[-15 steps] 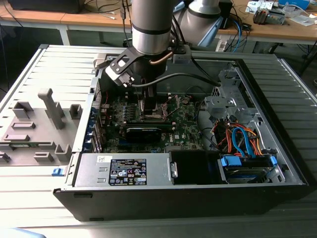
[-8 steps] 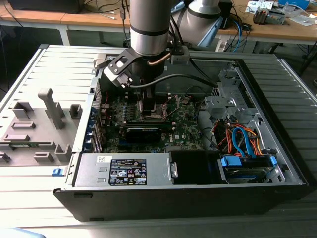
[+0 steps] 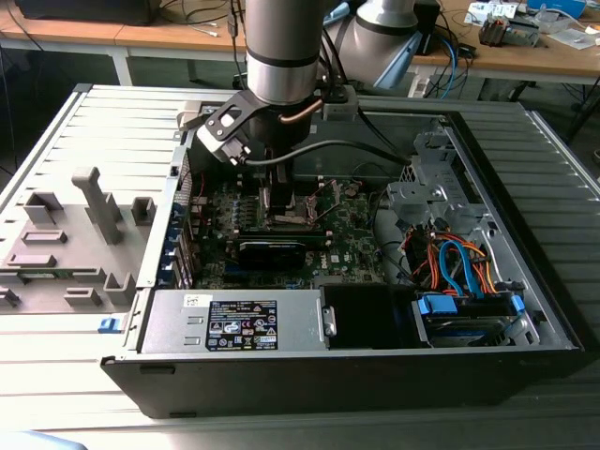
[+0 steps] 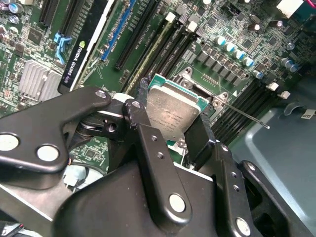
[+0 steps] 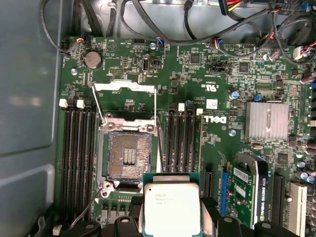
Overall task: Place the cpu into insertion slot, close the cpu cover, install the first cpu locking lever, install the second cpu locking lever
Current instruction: 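Place the cpu into insertion slot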
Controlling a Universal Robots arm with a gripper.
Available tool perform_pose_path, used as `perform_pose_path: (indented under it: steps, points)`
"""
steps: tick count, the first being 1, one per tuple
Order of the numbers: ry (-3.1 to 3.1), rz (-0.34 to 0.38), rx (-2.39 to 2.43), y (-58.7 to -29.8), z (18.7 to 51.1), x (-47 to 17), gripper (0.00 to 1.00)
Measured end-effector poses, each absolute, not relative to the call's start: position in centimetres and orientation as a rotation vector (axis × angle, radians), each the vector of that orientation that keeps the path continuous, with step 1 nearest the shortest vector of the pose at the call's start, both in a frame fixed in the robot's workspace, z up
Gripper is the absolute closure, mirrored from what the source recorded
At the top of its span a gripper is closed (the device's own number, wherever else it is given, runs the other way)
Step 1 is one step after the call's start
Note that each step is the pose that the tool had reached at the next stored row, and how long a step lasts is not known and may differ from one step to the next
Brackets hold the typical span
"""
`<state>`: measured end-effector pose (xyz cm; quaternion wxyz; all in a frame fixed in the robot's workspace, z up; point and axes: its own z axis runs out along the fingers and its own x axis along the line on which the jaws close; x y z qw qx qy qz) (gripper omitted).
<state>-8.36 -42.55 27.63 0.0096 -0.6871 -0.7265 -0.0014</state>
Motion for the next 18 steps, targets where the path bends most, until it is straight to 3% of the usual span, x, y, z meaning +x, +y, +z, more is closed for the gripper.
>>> perform_pose_path:
  steps: [18]
  points:
    - [-2.268,-0.005,-2.146,-42.55,27.57,-8.35,0.45]
